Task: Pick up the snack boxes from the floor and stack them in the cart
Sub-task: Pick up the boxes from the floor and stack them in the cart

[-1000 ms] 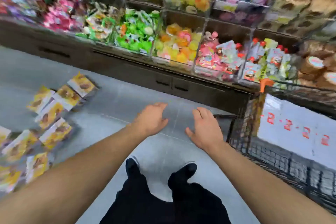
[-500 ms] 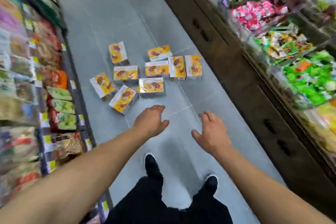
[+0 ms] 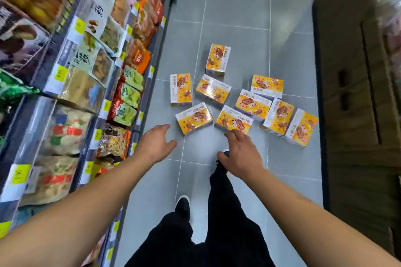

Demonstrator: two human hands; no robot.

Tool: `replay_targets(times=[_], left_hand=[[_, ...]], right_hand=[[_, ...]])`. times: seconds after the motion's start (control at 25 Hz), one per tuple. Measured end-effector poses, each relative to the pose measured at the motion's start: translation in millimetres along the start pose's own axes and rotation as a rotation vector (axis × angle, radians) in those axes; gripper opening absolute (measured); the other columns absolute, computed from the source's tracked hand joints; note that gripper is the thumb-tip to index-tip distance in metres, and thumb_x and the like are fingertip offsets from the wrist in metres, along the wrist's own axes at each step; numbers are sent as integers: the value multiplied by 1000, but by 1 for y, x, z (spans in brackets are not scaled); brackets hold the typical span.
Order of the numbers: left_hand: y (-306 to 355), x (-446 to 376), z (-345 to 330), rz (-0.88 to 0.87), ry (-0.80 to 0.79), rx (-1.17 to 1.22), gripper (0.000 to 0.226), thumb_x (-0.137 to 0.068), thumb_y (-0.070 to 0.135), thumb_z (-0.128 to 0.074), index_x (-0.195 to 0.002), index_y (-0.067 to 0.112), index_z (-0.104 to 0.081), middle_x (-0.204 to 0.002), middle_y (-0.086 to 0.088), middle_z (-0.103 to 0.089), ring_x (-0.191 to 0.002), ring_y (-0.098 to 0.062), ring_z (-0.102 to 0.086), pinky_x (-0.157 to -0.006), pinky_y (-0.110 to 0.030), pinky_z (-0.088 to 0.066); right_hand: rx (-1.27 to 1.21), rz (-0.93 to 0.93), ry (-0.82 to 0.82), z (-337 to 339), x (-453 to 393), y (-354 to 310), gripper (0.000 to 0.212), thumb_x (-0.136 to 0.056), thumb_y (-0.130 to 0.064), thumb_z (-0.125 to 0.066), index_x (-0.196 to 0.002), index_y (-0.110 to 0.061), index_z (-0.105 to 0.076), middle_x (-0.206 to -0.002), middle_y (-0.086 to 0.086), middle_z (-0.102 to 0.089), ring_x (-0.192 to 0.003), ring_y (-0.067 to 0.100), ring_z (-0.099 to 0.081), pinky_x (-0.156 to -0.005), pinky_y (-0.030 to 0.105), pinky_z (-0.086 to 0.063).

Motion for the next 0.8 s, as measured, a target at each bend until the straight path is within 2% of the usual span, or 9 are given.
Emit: replay_targets(times=[0.24,0.44,0.56,0.64,0.72,0.8], left_hand=[[-17,-93,-27,249,16,163,61,-88,35,-62,-142,12,-44,-146,-10,-46,-133,-29,-44,-108,-33,-32],[-43,-171,-76,336,-4,288,61,-88,35,-61,-143,14,-43,-148,-7,-44,-135,-25,-41,-110,-31,-30],[-90,-230,-130,400,6,327,57,-88,33,-61,-140,15,-48,-144,-6,-50,-130,-24,-47,-107,-30,-34],[-124,-272,-171,431,9,338,55,-87,33,-62,-138,16,-50,-141,-6,-52,-126,-25,-50,-105,-31,-37],[-158,-314,-214,450,-25,347,55,-87,35,-61,-138,18,-48,-141,-5,-52,-126,-25,-50,-104,-30,-37],[-191,-361,-256,435,-82,335,60,-88,37,-61,-142,18,-44,-145,-5,-48,-129,-24,-48,-105,-30,-36]], right_hand=[[28,57,-110,8,-132,45,63,-89,-40,-56,-143,-14,-37,-148,7,-37,-135,30,-36,-112,40,-32],[28,35,-156,-40,-233,74,58,-85,-36,-62,-134,-9,-48,-137,13,-48,-126,35,-44,-104,44,-40],[-9,19,-170,-109,-297,78,55,-83,-32,-65,-129,-5,-51,-132,15,-51,-120,38,-49,-99,45,-41],[-17,-3,-182,-162,-340,83,54,-84,-30,-66,-130,-6,-51,-131,13,-50,-119,37,-48,-96,41,-38],[-6,1,-182,-213,-386,92,52,-85,-28,-67,-128,-4,-51,-129,14,-51,-119,38,-48,-93,39,-34],[-32,15,-159,-264,-441,102,54,-84,-27,-69,-128,-1,-50,-129,20,-52,-120,40,-48,-96,42,-36]])
Point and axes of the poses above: each hand's wrist, its own x-axis away from the middle knuckle, its own z-axis out of the back of the hand, y = z × x, the point moved 5 cm from there along -x, towards the middle knuckle
